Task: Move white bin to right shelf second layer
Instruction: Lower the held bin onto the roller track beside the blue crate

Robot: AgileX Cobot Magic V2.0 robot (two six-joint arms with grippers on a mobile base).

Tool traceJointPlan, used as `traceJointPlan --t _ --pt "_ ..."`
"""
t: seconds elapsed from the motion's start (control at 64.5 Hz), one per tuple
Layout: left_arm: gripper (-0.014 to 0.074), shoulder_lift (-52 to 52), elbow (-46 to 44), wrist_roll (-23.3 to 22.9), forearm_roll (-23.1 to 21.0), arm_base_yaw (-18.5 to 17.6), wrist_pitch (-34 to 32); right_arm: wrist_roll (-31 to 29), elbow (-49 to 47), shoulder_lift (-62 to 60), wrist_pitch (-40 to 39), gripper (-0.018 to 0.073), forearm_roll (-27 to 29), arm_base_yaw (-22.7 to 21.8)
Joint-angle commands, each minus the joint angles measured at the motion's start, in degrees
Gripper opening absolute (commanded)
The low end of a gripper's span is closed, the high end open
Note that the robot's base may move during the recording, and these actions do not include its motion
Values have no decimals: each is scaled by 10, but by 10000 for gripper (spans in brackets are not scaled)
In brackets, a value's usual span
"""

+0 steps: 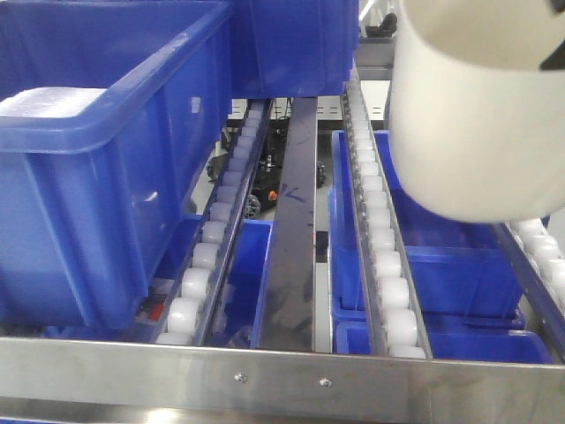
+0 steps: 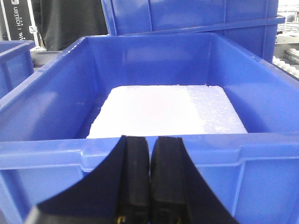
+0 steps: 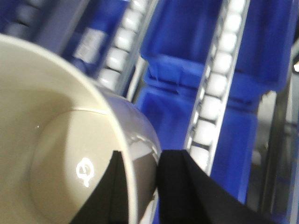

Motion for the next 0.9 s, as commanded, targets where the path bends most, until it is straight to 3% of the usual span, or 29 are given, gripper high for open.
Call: traceJointPlan --t 0.0,0.883 --pt "85 -8 19 -4 -3 0 -50 0 -25 4 -33 56 15 -20" --pt "85 -8 19 -4 -3 0 -50 0 74 -11 -71 56 38 -29"
